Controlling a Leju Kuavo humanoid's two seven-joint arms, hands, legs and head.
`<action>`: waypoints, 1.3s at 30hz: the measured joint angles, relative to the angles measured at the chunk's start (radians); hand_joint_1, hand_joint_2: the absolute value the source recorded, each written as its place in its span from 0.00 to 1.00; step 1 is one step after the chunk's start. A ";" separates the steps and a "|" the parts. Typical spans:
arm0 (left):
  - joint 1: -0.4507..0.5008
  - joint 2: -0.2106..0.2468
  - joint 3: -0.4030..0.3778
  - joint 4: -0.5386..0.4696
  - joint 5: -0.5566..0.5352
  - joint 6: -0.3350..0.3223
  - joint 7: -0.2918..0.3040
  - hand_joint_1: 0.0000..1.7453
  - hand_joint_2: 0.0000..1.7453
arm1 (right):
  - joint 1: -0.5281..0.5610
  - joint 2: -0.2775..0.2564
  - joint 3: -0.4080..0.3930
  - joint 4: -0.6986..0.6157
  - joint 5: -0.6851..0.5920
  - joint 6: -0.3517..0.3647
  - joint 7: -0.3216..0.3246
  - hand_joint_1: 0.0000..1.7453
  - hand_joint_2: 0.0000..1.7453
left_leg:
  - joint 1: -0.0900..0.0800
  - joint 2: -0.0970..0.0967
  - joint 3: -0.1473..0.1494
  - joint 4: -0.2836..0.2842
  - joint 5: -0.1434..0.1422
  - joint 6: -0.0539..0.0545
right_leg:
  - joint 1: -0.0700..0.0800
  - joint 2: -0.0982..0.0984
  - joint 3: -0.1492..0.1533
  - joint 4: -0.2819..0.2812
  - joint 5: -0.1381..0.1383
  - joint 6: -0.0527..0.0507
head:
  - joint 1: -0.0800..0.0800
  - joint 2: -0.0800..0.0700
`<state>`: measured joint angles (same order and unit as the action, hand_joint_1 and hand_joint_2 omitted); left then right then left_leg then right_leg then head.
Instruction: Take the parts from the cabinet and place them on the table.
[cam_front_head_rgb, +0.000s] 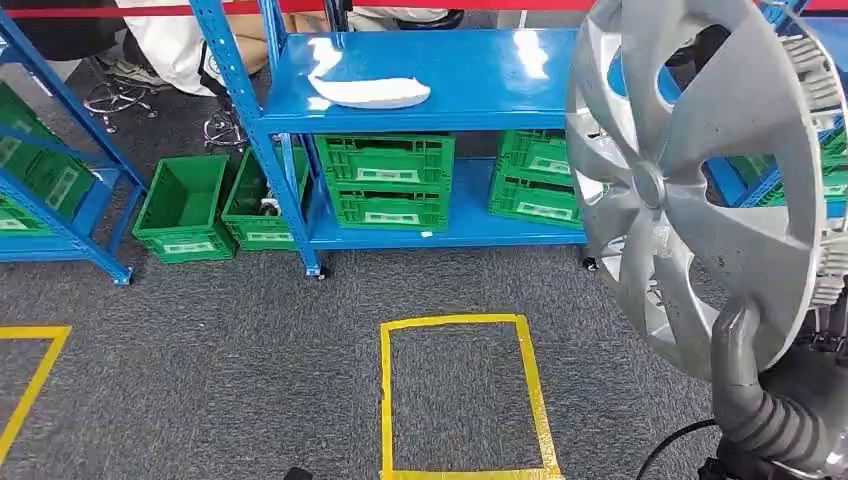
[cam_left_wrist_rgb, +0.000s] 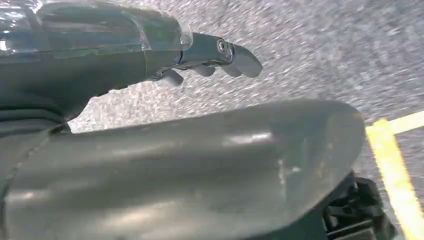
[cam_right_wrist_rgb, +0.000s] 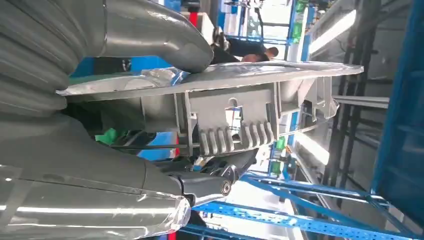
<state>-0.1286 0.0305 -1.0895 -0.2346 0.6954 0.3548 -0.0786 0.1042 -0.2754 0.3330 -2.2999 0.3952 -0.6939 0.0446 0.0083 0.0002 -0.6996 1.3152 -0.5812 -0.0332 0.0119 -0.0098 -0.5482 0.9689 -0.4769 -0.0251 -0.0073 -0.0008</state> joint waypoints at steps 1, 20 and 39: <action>0.000 0.000 0.000 0.000 0.000 0.000 0.000 0.00 0.00 | 0.000 0.000 0.000 0.000 0.000 0.000 0.000 1.00 1.00 | 0.000 0.000 0.035 -0.029 0.040 0.002 | 0.000 0.000 -0.022 0.012 0.007 0.002 | -0.003 0.000; -0.004 -0.008 0.001 0.000 0.003 0.019 -0.016 0.00 0.00 | -0.046 0.003 -0.004 -0.006 -0.020 0.000 -0.003 1.00 1.00 | -0.003 0.009 0.068 -0.313 0.151 0.030 | -0.029 0.019 0.148 -0.025 -0.094 0.067 | -0.001 0.000; -0.004 0.002 0.005 0.000 0.005 0.028 -0.008 0.00 0.00 | -0.054 0.004 0.000 0.004 -0.047 0.000 -0.020 1.00 1.00 | -0.041 -0.001 0.217 -0.337 0.051 0.073 | 0.009 -0.003 -0.009 -0.001 0.014 0.015 | -0.038 0.000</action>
<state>-0.1321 0.0320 -1.0842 -0.2346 0.7000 0.3830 -0.0866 0.0504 -0.2712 0.3330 -2.2961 0.3483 -0.6935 0.0248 -0.0325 -0.0012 -0.4824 0.9783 -0.5299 0.0400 0.0213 -0.0126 -0.5576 0.9684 -0.4630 -0.0100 -0.0454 -0.0008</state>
